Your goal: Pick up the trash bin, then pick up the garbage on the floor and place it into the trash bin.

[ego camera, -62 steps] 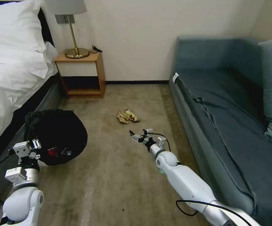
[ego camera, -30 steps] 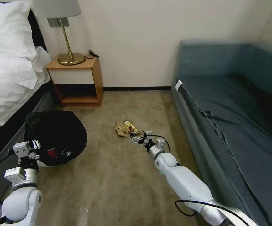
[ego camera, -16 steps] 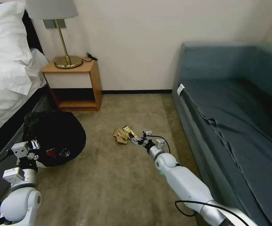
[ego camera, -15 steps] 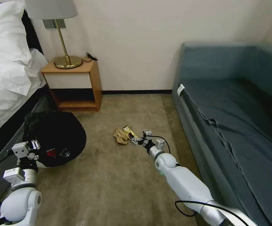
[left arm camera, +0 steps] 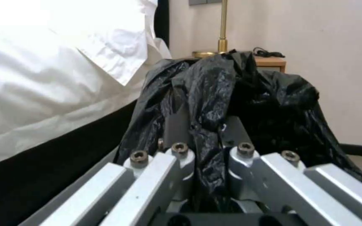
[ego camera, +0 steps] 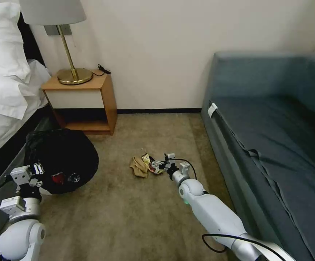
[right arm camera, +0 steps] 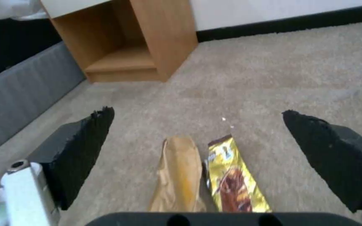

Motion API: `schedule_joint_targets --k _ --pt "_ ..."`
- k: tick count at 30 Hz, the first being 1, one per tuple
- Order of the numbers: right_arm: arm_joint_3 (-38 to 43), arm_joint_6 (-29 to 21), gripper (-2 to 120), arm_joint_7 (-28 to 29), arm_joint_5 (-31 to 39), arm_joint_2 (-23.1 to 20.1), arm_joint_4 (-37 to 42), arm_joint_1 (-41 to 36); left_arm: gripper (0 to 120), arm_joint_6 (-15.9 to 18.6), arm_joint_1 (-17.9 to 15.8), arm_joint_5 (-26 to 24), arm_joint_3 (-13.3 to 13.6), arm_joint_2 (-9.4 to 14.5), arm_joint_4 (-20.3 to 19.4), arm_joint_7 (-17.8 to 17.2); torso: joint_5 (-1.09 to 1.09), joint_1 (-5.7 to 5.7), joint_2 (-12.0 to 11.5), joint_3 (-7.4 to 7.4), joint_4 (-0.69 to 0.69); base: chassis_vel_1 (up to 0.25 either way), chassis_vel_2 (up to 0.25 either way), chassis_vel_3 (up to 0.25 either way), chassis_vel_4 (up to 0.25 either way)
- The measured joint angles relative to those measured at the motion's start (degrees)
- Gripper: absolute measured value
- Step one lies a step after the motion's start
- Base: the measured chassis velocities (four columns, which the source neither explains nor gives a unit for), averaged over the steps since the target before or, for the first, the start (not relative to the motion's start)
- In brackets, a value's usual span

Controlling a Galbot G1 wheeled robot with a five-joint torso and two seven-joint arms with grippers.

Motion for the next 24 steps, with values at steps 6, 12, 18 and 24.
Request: schedule_joint_targets --k 6,12,18,24 --pt "0.02 0.03 100 0.05 -0.17 -0.15 0.6 -0.33 5 -0.65 0.74 0.12 -0.33 -0.71 0.07 0.4 0.0 0.0 0.01 0.0 0.0 -0.142 0.134 0.135 -0.136" --pt "0.47 0.14 100 0.11 -0.66 -0.46 0.85 -0.85 5 -1.19 0.97 0.33 -0.2 -1.7 0.36 0.57 0.01 0.0 0.0 0.0 0.0 -0.131 0.125 0.135 -0.119" --pt "1.02 0.4 100 -0.42 -1.46 -0.96 0.96 -1.69 5 -1.2 0.84 1.15 0.4 -2.26 0.22 0.48 0.01 0.0 0.0 0.0 0.0 -0.128 0.135 0.136 -0.138" --pt "1.55 0.73 100 -1.11 -2.26 -1.23 0.55 -2.24 5 -0.82 1.05 1.67 0.55 -2.24 -0.42 0.15 0.01 0.0 0.0 0.0 -0.01 -0.124 0.122 0.131 -0.119"
